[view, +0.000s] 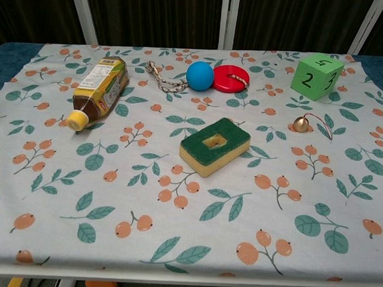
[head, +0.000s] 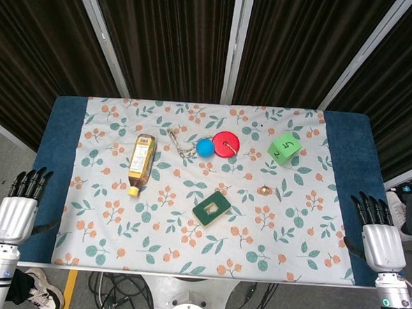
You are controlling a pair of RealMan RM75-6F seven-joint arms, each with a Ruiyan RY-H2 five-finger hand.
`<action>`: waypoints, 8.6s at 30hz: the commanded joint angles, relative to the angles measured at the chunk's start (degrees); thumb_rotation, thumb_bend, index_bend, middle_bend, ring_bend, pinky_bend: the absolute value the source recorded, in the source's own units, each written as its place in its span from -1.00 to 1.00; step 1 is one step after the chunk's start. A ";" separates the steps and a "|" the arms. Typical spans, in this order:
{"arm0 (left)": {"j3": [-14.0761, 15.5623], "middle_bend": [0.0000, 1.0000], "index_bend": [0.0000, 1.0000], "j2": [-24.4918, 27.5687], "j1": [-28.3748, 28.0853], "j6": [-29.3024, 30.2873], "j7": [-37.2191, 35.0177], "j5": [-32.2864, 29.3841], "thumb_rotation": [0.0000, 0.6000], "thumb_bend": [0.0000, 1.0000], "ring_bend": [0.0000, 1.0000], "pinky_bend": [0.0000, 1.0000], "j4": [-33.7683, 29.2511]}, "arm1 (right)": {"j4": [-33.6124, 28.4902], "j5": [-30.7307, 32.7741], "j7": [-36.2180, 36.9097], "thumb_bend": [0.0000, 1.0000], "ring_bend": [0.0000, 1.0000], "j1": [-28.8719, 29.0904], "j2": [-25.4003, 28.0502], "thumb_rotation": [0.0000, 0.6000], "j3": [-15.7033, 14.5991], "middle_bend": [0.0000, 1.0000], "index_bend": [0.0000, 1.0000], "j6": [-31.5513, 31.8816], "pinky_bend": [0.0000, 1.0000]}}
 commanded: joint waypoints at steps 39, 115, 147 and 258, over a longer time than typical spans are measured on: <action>0.43 -1.00 -1.00 -0.47 -0.16 -2.40 -2.92 -1.57 1.00 -1.00 -1.00 -0.99 2.51 | -0.05 11.44 -19.37 -0.64 -1.00 23.68 -8.28 1.00 6.74 -1.00 -0.88 -27.59 -1.00; 1.18 -1.00 -1.00 -1.41 0.32 -4.52 -6.94 -2.91 1.00 -1.00 -1.00 -0.99 6.74 | 9.87 21.63 -21.41 -0.40 -1.00 34.46 -16.97 1.00 4.20 -0.98 0.05 -31.91 -1.00; 1.44 -1.00 -1.00 -1.38 0.38 -4.89 -7.43 -2.78 1.00 -1.00 -1.00 -0.99 7.15 | 9.80 18.40 -17.67 -0.26 -1.00 33.69 -16.35 1.00 5.02 -0.80 0.41 -27.03 -1.00; 1.81 -1.00 -1.00 -1.71 -0.65 -6.70 -5.43 -3.18 1.00 -1.00 -1.00 -0.99 5.74 | -1.17 3.77 -11.74 -0.11 -1.00 24.52 -6.51 1.00 6.84 -0.63 0.88 -11.18 -1.00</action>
